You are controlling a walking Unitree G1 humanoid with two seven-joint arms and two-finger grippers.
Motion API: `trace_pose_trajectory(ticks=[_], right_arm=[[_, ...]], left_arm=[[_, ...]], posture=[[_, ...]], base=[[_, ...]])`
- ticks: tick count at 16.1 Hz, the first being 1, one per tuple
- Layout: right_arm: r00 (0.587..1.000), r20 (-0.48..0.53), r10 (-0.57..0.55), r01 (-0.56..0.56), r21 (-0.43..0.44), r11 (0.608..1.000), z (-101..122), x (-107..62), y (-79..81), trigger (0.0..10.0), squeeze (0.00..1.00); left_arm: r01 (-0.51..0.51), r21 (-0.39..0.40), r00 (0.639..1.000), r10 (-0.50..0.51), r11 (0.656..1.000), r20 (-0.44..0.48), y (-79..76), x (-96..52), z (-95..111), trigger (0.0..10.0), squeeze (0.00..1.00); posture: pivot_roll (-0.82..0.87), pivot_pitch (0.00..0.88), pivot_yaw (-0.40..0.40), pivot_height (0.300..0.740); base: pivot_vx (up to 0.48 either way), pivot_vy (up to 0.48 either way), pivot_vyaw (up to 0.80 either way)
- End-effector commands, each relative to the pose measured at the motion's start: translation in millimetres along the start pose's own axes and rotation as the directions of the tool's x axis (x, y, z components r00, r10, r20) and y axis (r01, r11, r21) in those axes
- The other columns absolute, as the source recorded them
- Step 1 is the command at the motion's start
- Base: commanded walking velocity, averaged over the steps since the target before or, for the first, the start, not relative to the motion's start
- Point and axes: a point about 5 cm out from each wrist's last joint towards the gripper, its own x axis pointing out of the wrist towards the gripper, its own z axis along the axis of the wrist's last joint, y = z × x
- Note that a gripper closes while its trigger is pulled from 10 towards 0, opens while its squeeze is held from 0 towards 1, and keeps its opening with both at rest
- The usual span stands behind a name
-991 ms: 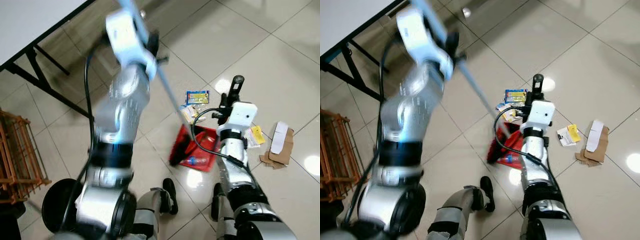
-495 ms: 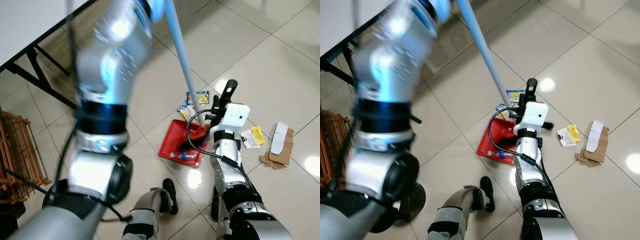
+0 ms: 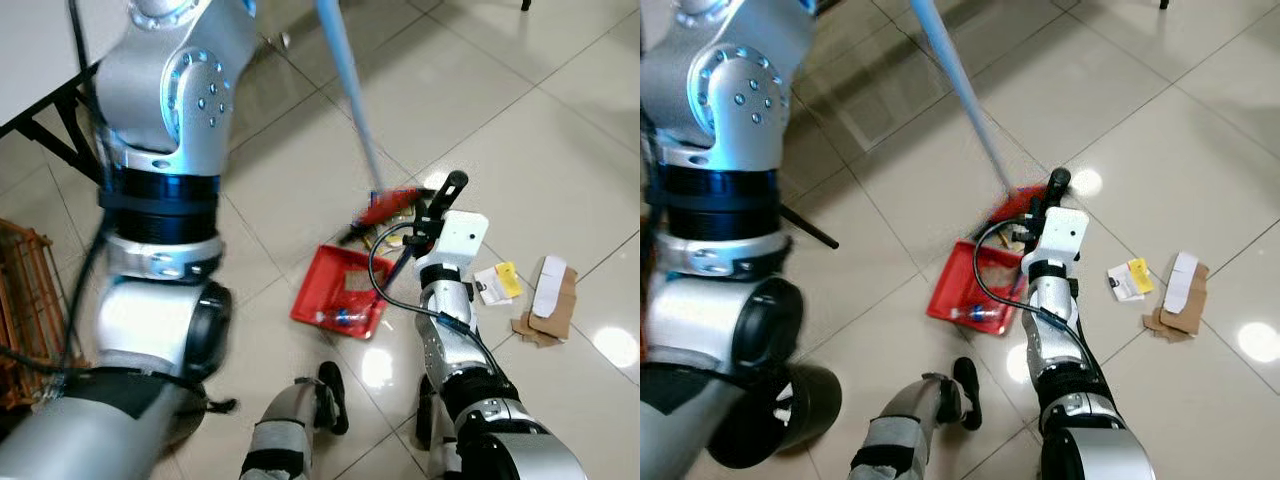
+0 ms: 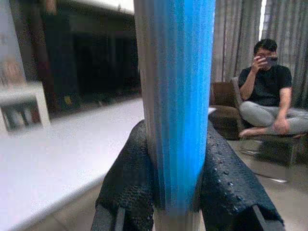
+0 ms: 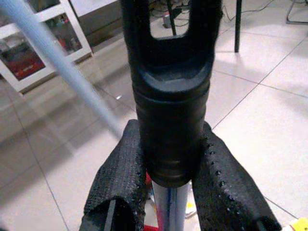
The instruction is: Sweep floor
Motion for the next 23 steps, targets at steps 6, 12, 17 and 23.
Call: trace_pose_trajectory(ticks=[6, 12, 17, 23], right_arm=[[1.000, -0.003, 0.023, -0.023, 0.008, 1.000, 4.4, 5.4, -6.3, 10.0, 0.00], [0.999, 0.038, 0.008, -0.008, -0.008, 1.000, 19.3, 14.9, -23.5, 10.0, 0.00], [0.999, 0.053, -0.003, 0.003, -0.007, 1.000, 27.2, 20.0, -30.6, 10.0, 0.00], [0.997, 0.073, -0.009, 0.010, -0.008, 1.000, 39.2, 28.3, -36.8, 10.0, 0.00]], left_arm=[[-0.002, 0.380, 0.997, 0.033, 0.925, -0.074, 22.0, -35.5, -39.8, 10.0, 0.00], [-0.087, 0.471, 0.956, 0.207, 0.878, -0.208, 43.3, -82.7, -99.9, 10.0, 0.00], [-0.197, 0.382, 0.845, 0.354, 0.903, -0.401, 65.1, -132.1, -160.4, 10.0, 0.00], [-0.442, 0.230, 0.759, 0.498, 0.867, -0.418, 72.0, -152.3, -182.1, 10.0, 0.00]], posture=[[0.07, 0.174, 0.145, 0.740], [0.03, 0.123, 0.086, 0.740], [0.00, 0.086, 0.061, 0.740], [-0.03, 0.052, 0.041, 0.740]], base=[[0.000, 0.000, 0.00], [0.000, 0.000, 0.00], [0.000, 0.000, 0.00], [0.000, 0.000, 0.00]])
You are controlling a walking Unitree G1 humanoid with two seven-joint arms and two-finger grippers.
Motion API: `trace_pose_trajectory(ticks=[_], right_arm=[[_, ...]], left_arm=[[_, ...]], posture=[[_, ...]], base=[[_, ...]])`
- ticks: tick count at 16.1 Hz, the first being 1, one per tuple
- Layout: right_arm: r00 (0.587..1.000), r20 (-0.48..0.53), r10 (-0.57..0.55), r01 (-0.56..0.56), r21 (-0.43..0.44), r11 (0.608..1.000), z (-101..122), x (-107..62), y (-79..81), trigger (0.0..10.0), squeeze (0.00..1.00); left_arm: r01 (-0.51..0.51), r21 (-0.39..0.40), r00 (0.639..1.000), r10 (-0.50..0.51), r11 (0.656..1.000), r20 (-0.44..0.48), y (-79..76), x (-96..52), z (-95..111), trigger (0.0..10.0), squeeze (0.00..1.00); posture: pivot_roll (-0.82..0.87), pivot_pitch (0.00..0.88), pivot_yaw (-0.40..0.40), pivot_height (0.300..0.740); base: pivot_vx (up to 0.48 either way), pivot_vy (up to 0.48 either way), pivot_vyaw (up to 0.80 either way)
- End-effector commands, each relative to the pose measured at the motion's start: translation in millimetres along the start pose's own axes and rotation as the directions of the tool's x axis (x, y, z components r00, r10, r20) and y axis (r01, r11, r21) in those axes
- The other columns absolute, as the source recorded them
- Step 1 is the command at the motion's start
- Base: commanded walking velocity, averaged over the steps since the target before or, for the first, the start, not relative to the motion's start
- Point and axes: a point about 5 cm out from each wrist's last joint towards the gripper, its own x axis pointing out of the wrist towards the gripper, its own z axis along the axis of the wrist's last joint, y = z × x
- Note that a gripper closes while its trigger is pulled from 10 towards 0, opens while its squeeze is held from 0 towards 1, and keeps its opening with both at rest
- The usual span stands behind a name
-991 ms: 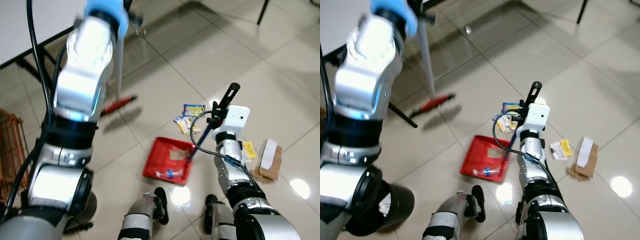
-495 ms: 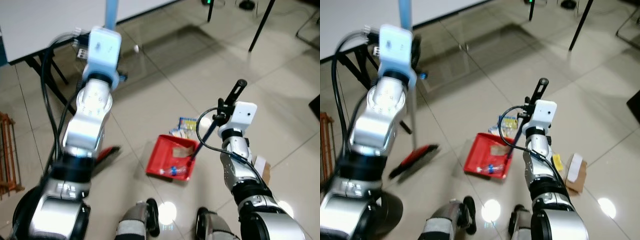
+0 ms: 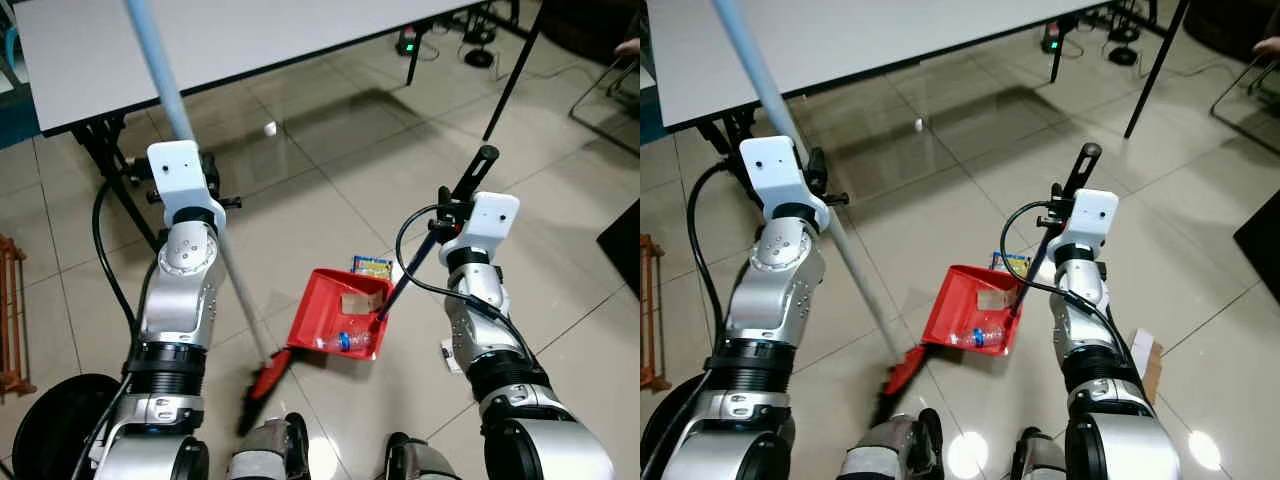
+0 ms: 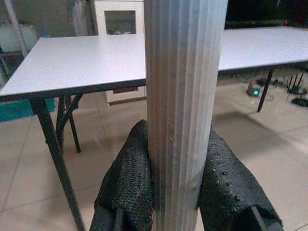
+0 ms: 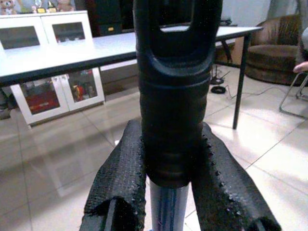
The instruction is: Sweep floor
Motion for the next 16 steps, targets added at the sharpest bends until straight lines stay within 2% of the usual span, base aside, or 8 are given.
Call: trace_pose_trajectory(ticks=[1, 4, 7, 11, 16], right_arm=[[0.998, 0.059, 0.001, -0.001, 0.012, 1.000, 16.5, 8.8, 0.2, 10.0, 0.00], [0.998, 0.062, -0.004, 0.003, 0.012, 1.000, 17.1, 8.4, -2.6, 10.0, 0.00], [0.998, 0.055, -0.004, 0.003, 0.009, 1.000, 16.2, 8.6, -4.0, 10.0, 0.00], [0.999, 0.052, 0.004, -0.005, 0.016, 1.000, 13.5, 6.3, 0.8, 10.0, 0.00], [0.999, 0.041, -0.021, 0.020, 0.024, 1.000, 9.8, 2.6, -4.2, 10.0, 0.00]], left_arm=[[-0.022, -0.033, 0.999, 0.023, 0.999, 0.046, -2.1, 3.7, 10.3, 10.0, 0.00], [-0.028, -0.055, 0.998, 0.030, 0.998, 0.047, -7.8, 1.8, 8.8, 10.0, 0.00], [-0.025, -0.034, 0.996, 0.028, 0.999, 0.082, -6.3, 2.6, 16.6, 10.0, 0.00], [-0.040, -0.042, 0.997, 0.043, 0.998, 0.065, 1.1, 0.4, 12.5, 10.0, 0.00], [-0.002, -0.037, 0.999, 0.004, 0.999, 0.054, -5.4, -0.7, 9.6, 10.0, 0.00]], posture=[[-0.03, 0.047, 0.039, 0.740], [-0.03, 0.031, 0.034, 0.740], [-0.02, 0.018, 0.027, 0.740], [-0.02, 0.013, 0.041, 0.740], [-0.03, 0.008, 0.061, 0.740]], base=[[0.000, 0.000, 0.00], [0.000, 0.000, 0.00], [0.000, 0.000, 0.00], [0.000, 0.000, 0.00], [0.000, 0.000, 0.00]])
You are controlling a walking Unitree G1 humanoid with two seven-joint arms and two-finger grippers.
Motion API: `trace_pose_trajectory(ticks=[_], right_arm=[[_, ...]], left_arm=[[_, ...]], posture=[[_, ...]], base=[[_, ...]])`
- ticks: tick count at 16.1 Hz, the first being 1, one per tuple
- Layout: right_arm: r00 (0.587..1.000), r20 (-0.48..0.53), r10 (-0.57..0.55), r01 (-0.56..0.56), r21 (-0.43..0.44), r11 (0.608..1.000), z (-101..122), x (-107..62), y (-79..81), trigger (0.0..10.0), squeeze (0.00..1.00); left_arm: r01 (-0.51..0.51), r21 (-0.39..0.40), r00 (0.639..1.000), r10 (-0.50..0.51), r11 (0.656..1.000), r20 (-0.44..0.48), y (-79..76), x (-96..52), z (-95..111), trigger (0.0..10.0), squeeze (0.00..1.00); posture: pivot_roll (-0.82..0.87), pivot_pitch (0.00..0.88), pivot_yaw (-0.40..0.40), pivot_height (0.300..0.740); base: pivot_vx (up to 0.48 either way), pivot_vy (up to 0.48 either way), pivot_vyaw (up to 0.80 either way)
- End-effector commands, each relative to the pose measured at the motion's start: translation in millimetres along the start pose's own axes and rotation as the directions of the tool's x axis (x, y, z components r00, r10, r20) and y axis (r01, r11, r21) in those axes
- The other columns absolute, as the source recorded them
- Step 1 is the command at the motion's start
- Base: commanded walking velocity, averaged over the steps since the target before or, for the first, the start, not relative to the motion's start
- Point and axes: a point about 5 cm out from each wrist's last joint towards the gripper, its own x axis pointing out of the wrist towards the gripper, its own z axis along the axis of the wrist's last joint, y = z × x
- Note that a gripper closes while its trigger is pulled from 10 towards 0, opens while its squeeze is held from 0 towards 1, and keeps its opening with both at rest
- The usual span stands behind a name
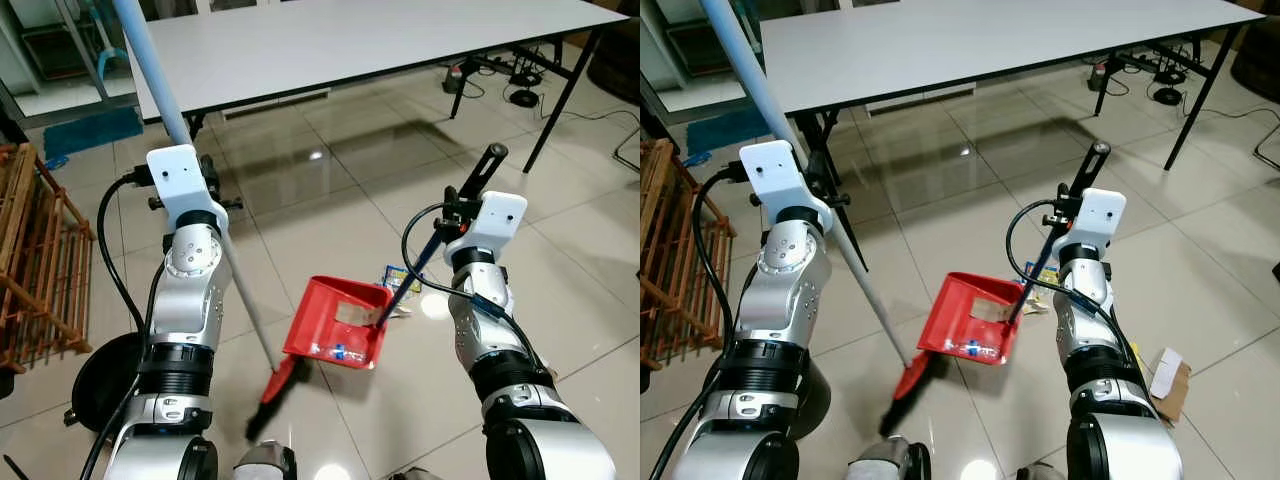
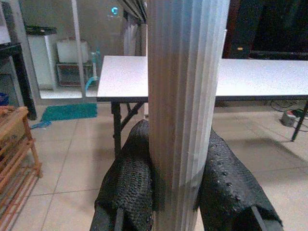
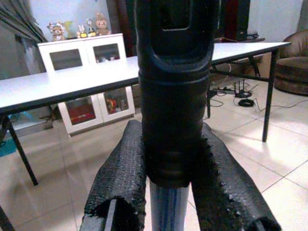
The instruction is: Sweep floor
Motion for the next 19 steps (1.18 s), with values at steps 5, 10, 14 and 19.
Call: trace_pose_trajectory(ticks=[5, 10, 14, 19], right_arm=[[0.999, 0.036, -0.027, 0.026, 0.012, 1.000, 7.2, 1.0, -6.9, 10.0, 0.00], [0.999, 0.028, -0.032, 0.032, 0.009, 0.999, 10.2, 5.1, -8.7, 10.0, 0.00], [0.999, 0.014, -0.029, 0.029, 0.004, 1.000, 8.9, 5.7, -7.4, 10.0, 0.00], [0.999, 0.006, -0.036, 0.036, -0.001, 0.999, 9.8, 8.0, -8.4, 10.0, 0.00]], left_arm=[[0.011, 0.023, 0.997, -0.013, 1.000, 0.082, -1.1, 3.1, 18.8, 10.0, 0.00], [0.022, 0.012, 0.998, -0.023, 1.000, 0.059, -8.2, 6.2, 17.8, 10.0, 0.00], [0.027, 0.007, 0.998, -0.028, 1.000, 0.053, -8.6, 7.0, 17.5, 10.0, 0.00], [0.015, 0.002, 0.999, -0.015, 1.000, 0.038, -3.6, 5.6, 15.6, 10.0, 0.00]], posture=[[-0.03, 0.000, 0.064, 0.740], [-0.02, 0.044, 0.056, 0.740], [-0.02, 0.059, 0.055, 0.740], [-0.01, 0.065, 0.054, 0.740]], base=[[0.000, 0.000, 0.00], [0.000, 0.000, 0.00], [0.000, 0.000, 0.00], [0.000, 0.000, 0.00]])
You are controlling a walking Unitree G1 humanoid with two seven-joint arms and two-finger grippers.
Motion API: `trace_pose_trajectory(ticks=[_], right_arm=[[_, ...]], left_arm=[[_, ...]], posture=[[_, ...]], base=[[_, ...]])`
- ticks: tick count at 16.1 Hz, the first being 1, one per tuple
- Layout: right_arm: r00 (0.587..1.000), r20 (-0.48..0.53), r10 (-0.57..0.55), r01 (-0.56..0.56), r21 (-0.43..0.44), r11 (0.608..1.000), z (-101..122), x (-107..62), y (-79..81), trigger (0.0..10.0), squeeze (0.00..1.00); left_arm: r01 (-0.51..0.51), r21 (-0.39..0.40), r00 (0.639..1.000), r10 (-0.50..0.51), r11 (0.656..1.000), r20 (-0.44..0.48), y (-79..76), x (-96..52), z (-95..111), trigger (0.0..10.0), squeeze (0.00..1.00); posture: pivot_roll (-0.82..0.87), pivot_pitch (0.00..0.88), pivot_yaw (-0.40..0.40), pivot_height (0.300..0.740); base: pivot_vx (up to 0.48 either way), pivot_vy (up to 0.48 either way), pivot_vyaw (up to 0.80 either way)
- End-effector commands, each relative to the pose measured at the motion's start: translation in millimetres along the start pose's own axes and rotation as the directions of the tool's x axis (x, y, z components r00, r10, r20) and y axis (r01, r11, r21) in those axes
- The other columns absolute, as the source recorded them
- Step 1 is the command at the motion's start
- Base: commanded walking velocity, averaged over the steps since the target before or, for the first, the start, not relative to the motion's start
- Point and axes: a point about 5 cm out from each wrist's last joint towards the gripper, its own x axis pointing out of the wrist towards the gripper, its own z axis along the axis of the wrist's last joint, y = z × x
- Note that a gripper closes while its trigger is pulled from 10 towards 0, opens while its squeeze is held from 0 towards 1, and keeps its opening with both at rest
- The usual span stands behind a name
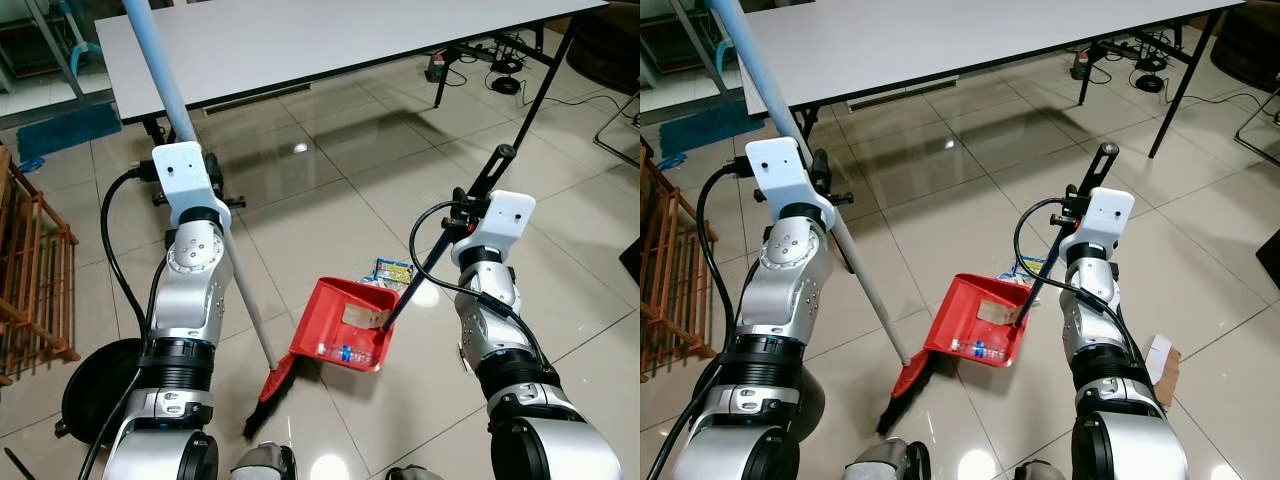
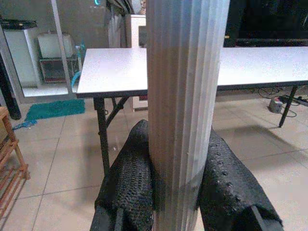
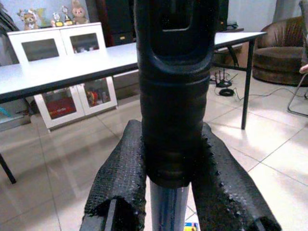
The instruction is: Sweep floor
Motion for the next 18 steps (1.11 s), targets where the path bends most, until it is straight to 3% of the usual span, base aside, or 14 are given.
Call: trace_pose_trajectory(ticks=[1, 5, 18], right_arm=[[0.999, 0.037, -0.004, 0.004, 0.004, 1.000, 10.9, 6.3, -0.2, 10.0, 0.00], [0.999, 0.041, -0.005, 0.005, -0.009, 1.000, 12.0, 7.1, -0.4, 10.0, 0.00], [1.000, 0.025, -0.007, 0.008, -0.003, 1.000, 3.5, 0.2, 4.6, 10.0, 0.00]], left_arm=[[0.005, -0.021, 0.999, -0.004, 1.000, 0.049, -0.8, 1.8, 13.8, 10.0, 0.00], [0.009, -0.026, 0.999, -0.008, 1.000, 0.043, -3.1, 1.5, 13.3, 10.0, 0.00], [0.051, -0.032, 0.998, -0.050, 0.998, 0.031, -11.9, -6.3, 13.2, 10.0, 0.00]], posture=[[-0.01, 0.064, 0.054, 0.740], [0.00, 0.061, 0.053, 0.740], [0.00, 0.058, 0.083, 0.740]], base=[[0.000, 0.000, 0.00], [0.000, 0.000, 0.00], [0.000, 0.000, 0.80]])
